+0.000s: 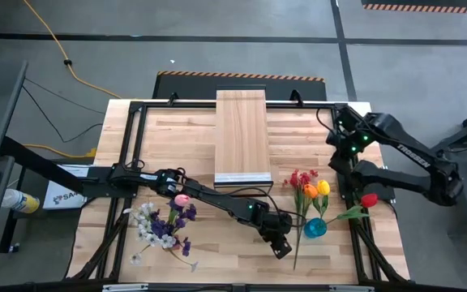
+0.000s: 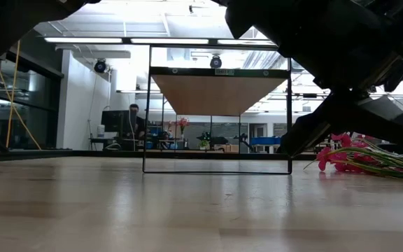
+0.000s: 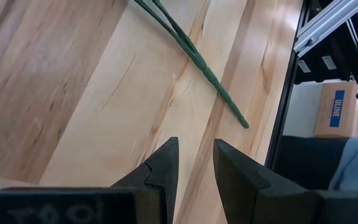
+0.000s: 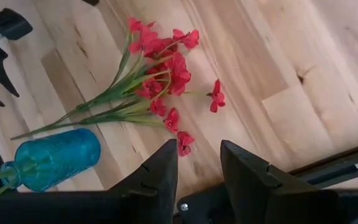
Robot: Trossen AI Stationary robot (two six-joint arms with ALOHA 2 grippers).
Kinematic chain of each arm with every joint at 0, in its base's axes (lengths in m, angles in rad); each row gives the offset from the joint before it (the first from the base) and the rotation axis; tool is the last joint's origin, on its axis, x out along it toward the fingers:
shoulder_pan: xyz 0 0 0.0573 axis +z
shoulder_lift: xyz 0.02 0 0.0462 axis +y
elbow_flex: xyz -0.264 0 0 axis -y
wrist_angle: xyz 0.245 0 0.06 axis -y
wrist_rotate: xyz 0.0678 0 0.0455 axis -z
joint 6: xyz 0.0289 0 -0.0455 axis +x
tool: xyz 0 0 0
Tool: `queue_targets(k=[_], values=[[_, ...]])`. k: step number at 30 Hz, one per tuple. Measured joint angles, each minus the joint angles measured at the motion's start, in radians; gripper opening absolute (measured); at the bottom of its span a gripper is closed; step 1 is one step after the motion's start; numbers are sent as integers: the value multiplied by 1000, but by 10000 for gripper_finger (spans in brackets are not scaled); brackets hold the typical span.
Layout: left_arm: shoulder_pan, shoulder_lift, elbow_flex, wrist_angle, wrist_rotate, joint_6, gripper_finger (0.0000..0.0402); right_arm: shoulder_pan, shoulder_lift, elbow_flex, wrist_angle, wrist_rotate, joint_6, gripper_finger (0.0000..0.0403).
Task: Pick and place flowers into a vace then onto a shelf
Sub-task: Put the red flowers into the blue vase
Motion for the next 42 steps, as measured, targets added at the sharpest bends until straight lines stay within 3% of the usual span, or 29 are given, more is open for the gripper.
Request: queue_targets(k=[16,25,36,42], values=[[0,-10,-1,11,27,-6,134,104,134,19,82,-28,-46,114],[0,-85,-1,-11,29,144,134,112,218,17,140,-64,-157,114],[0,-211,-2,-149,-177,302,134,188,230,-14,179,-85,-219,114],[14,-233,0,-166,-225,339,134,238,231,-46,219,-70,-251,114]])
